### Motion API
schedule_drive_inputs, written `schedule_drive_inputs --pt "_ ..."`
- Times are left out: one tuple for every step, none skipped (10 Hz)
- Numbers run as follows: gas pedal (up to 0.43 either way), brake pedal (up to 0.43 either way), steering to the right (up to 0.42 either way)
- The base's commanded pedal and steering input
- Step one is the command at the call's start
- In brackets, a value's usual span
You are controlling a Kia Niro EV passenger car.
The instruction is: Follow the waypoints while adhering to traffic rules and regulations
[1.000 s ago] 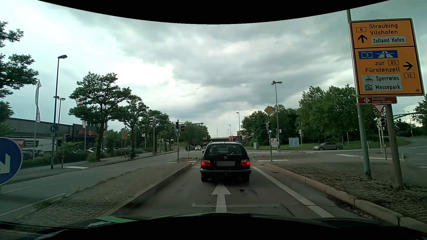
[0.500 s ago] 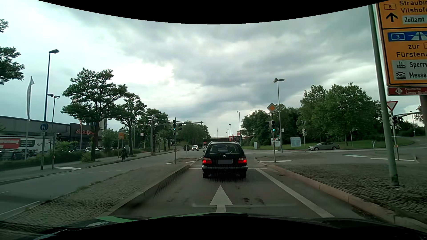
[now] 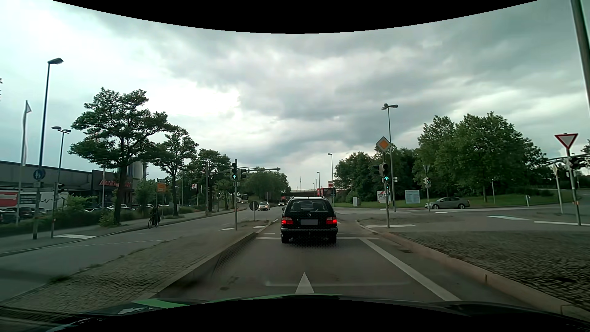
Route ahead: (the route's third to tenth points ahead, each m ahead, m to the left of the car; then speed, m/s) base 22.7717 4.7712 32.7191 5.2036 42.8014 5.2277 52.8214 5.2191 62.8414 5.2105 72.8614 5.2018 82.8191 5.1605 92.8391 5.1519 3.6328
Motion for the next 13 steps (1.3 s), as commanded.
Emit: schedule_drive_inputs --pt "0.358 0.000 -0.004" --pt "0.358 0.000 -0.004" --pt "0.358 0.000 -0.004" --pt "0.358 0.000 -0.004" --pt "0.358 0.000 -0.004" --pt "0.358 0.000 -0.004" --pt "0.358 0.000 -0.003" --pt "0.358 0.000 -0.003" --pt "0.358 0.000 0.000" --pt "0.358 0.000 0.001" --pt "0.350 0.000 0.001" --pt "0.331 0.000 0.001" --pt "0.280 0.000 0.001"
